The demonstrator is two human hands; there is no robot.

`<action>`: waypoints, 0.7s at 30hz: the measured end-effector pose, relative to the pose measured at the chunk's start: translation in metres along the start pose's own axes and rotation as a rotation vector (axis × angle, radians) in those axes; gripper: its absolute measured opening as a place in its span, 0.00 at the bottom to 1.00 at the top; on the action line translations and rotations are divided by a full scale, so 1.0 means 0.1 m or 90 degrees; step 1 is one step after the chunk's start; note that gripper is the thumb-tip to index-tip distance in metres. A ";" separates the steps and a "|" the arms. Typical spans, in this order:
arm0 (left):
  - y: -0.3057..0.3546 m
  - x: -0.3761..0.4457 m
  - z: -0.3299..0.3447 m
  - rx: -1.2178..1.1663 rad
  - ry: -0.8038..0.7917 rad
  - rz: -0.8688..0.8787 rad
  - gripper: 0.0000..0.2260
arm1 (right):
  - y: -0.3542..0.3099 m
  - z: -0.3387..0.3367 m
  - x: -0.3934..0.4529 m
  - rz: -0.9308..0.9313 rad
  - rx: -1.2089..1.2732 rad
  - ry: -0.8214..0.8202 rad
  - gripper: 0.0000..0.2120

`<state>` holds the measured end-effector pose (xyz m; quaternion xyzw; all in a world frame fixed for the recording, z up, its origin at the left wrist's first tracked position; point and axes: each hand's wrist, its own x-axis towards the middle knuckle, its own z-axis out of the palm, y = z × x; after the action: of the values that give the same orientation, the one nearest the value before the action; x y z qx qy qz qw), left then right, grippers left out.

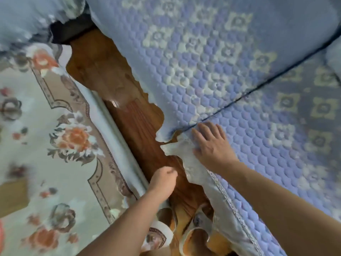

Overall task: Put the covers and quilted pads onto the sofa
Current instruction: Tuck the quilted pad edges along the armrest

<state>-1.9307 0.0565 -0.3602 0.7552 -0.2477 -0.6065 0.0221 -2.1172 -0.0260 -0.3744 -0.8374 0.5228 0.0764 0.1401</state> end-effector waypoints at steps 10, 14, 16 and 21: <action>0.51 0.82 0.08 -0.088 0.281 0.079 0.15 | 0.44 -0.03 0.48 -0.169 -0.043 -0.066 0.32; 0.58 1.14 -0.19 -0.028 -0.063 -0.030 0.14 | 0.47 0.15 0.47 -0.160 -0.050 -0.021 0.32; 0.50 1.23 -0.25 -0.099 -0.158 -0.046 0.21 | 0.48 0.20 0.46 -0.160 -0.047 0.010 0.30; 0.35 1.28 -0.15 -0.180 -0.271 -0.144 0.10 | 0.48 0.20 0.43 -0.165 -0.046 0.030 0.28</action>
<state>-1.9107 -0.0292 -0.4603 0.6231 -0.0738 -0.7787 0.0069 -2.1407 -0.0764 -0.4124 -0.9040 0.4103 0.0569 0.1060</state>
